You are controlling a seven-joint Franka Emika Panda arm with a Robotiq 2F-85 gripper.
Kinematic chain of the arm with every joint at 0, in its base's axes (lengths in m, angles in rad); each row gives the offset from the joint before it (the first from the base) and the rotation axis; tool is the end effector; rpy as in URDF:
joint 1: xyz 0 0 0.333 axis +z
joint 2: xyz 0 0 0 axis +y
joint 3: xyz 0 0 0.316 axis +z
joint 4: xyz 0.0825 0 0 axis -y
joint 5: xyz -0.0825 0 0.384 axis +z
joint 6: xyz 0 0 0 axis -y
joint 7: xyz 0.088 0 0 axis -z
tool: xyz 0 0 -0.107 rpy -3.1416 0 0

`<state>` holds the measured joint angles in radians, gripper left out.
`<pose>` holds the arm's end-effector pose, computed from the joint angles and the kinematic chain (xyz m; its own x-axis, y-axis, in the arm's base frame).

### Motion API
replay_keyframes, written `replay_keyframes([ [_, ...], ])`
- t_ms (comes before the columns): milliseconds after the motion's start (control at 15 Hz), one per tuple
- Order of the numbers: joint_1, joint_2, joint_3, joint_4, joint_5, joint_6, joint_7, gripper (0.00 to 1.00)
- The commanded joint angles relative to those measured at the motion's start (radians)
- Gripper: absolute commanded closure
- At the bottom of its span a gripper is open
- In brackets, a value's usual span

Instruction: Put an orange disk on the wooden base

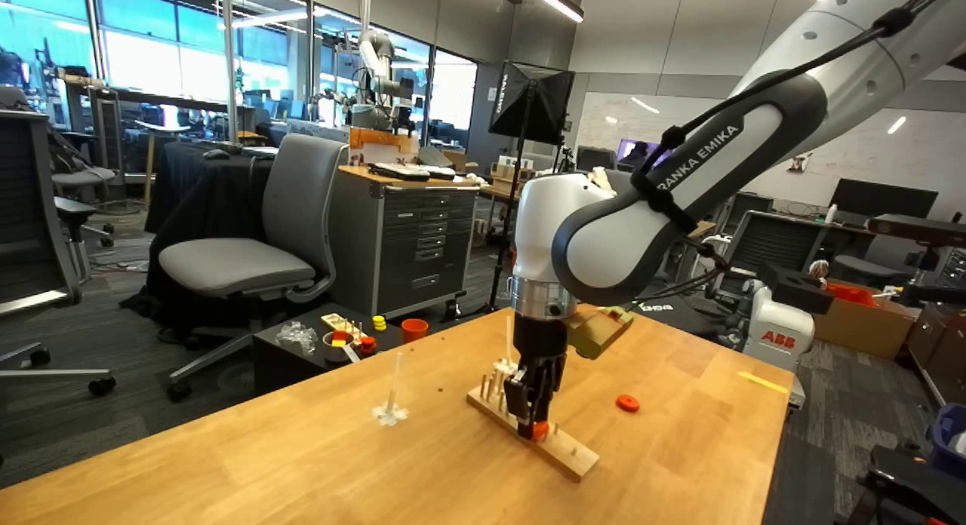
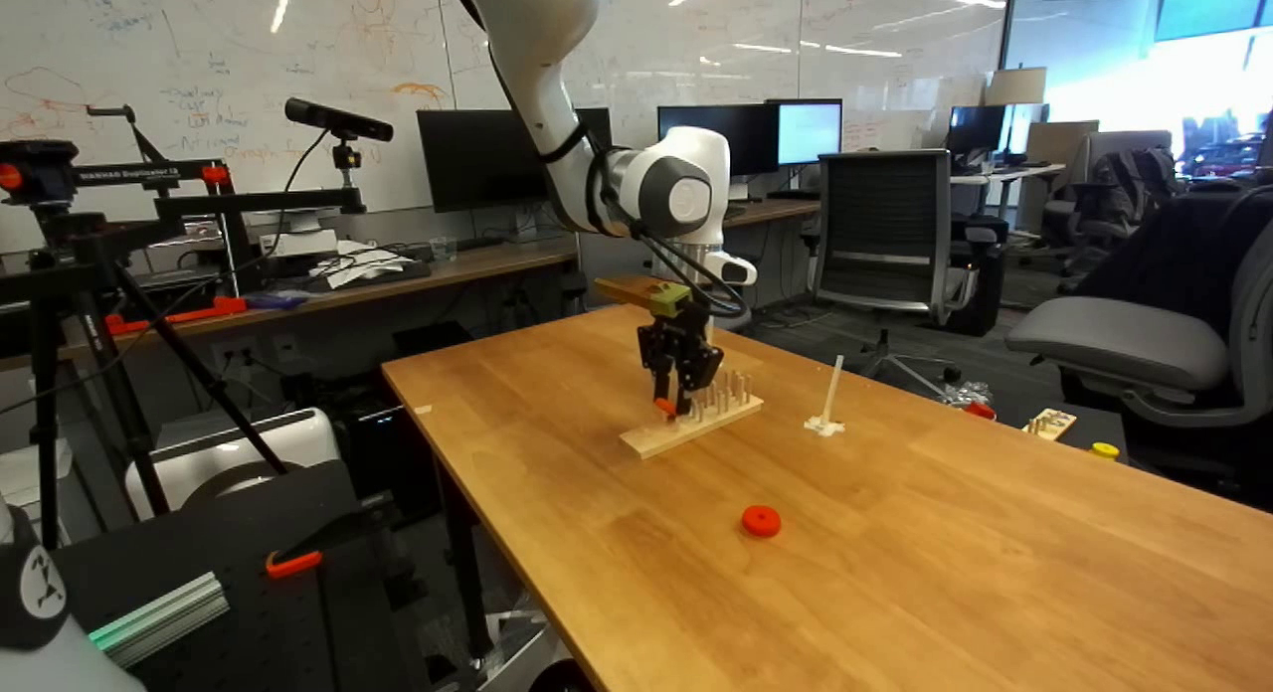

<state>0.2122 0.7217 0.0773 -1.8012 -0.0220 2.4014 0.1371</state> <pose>0.6096 0.1792 0.1351 0.9806 0.1529 -0.1230 0.1514 -0.9882 -0.0216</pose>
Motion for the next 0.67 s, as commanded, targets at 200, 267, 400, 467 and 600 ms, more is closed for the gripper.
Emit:
replay_keyframes([
  [200,0.004,-0.029,-0.003,-0.052,-0.009,0.049,-0.002,0.82],
  [267,0.003,-0.033,-0.003,-0.058,-0.008,0.056,-0.003,0.82],
  [400,-0.002,-0.041,-0.002,-0.068,-0.006,0.064,-0.008,0.82],
  [467,-0.003,-0.044,-0.002,-0.074,-0.005,0.07,-0.009,0.82],
  [600,-0.006,-0.05,-0.003,-0.087,-0.005,0.082,-0.011,0.82],
])
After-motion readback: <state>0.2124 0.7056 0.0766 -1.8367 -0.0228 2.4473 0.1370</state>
